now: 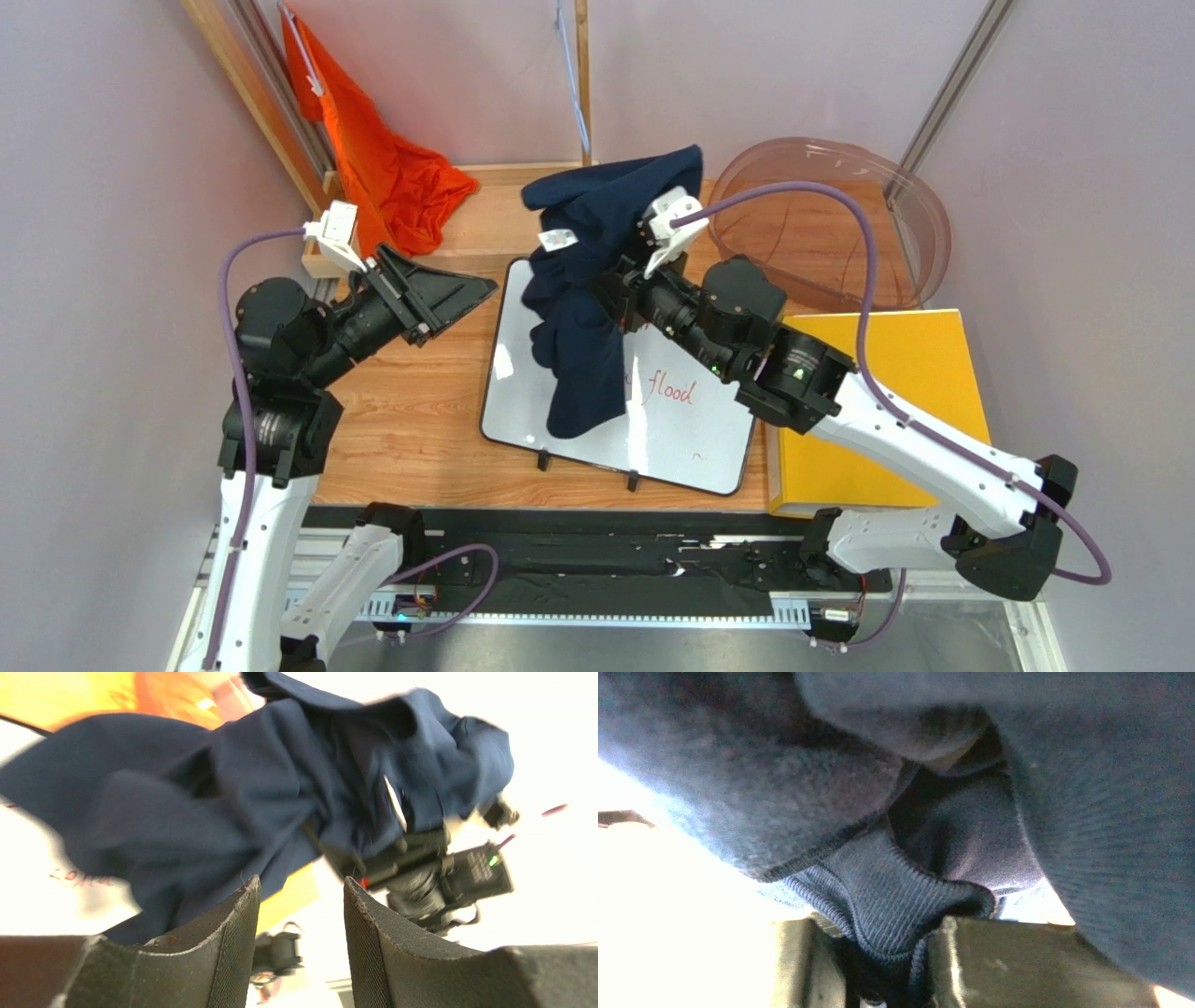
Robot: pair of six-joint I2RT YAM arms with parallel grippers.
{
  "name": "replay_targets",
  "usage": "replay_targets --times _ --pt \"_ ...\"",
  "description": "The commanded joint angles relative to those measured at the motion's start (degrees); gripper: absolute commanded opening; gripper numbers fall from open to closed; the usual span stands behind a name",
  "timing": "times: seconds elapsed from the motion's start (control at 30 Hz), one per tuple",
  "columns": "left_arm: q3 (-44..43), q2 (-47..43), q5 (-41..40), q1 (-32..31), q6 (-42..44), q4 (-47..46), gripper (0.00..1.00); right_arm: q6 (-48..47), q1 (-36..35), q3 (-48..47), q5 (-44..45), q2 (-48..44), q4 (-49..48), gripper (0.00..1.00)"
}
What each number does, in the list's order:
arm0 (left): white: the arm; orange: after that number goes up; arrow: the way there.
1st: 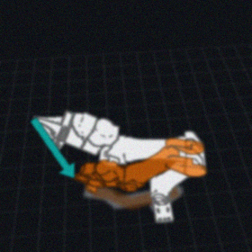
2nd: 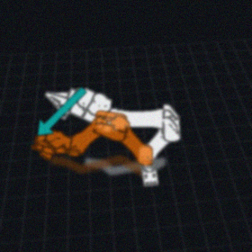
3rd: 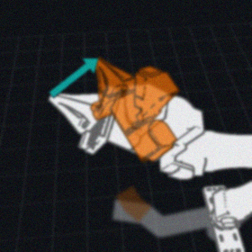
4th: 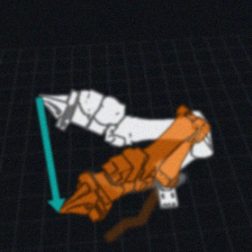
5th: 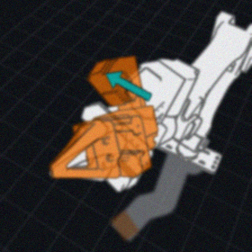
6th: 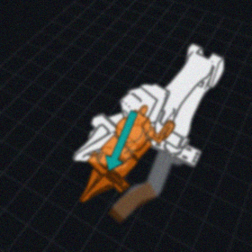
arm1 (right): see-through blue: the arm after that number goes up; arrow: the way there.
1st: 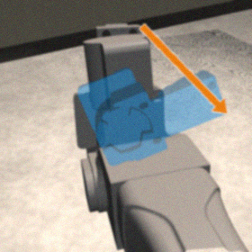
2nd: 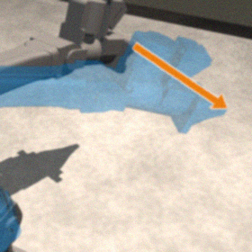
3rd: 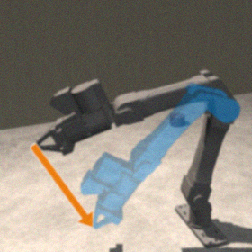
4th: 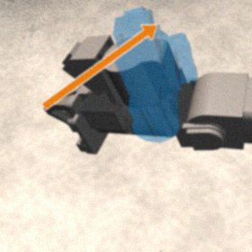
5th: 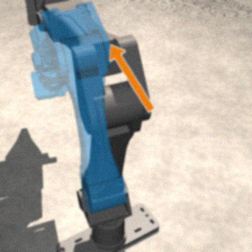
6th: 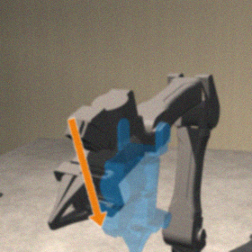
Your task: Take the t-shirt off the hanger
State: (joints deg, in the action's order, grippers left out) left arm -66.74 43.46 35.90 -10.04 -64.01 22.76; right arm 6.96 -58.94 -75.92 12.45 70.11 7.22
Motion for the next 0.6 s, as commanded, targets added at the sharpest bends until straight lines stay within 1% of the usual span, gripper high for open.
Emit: replay_targets --times 0.0,0.03,0.1,0.13,0.17,0.27,0.3,0.33,0.4,0.43,0.5,0.53,0.57 --pt "-3.7 -2.6 -3.6 -0.1 10.9 5.8 0.52 -4.3 2.9 -3.8 11.5 -5.1 2.9 0.00" --pt "-3.9 -3.2 -3.9 -0.1 11.7 6.3 0.52 -6.2 3.5 -4.1 12.8 -5.6 3.5 0.00" --pt "-3.9 -3.6 -4.7 -0.1 14.3 7.4 0.52 -6.8 6.4 -5.7 15.3 -6.3 4.1 0.00" --pt "-4.0 -4.0 -5.0 -0.1 15.3 8.0 0.52 -8.0 9.3 -6.4 15.5 -6.8 4.8 0.00" --pt "-4.1 -4.2 -5.4 -0.1 16.2 9.5 0.51 -9.0 10.8 -7.3 16.2 -6.8 5.1 0.00" --pt "-5.2 -4.2 -5.6 -0.1 20.3 12.6 0.49 -10.9 17.5 -11.3 20.1 -5.7 5.4 0.00" --pt "-6.7 -4.1 -5.4 -0.1 21.7 13.7 0.49 -10.8 19.6 -12.4 19.7 -5.3 5.3 0.00" --pt "-7.4 -4.0 -5.4 -0.1 24.1 14.7 0.49 -10.7 24.1 -14.7 18.6 -4.2 5.3 0.00" --pt "-9.4 -4.2 -6.4 -0.1 26.3 17.4 0.49 -10.0 28.4 -17.3 15.9 -2.4 5.0 0.00" --pt "-9.8 -4.6 -6.8 -0.1 28.0 18.2 0.49 -10.1 31.7 -20.5 15.8 -1.1 5.1 0.00" --pt "-10.8 -5.1 -7.9 -0.2 29.8 20.1 0.49 -11.1 34.4 -23.9 15.4 2.7 5.1 0.00" --pt "-11.1 -5.7 -8.4 -0.1 30.6 20.6 0.49 -11.4 37.0 -25.4 15.2 4.2 4.7 0.00" --pt "-11.3 -5.9 -9.4 -0.1 31.9 21.8 0.49 -11.7 38.3 -28.1 14.5 7.3 4.6 0.00"
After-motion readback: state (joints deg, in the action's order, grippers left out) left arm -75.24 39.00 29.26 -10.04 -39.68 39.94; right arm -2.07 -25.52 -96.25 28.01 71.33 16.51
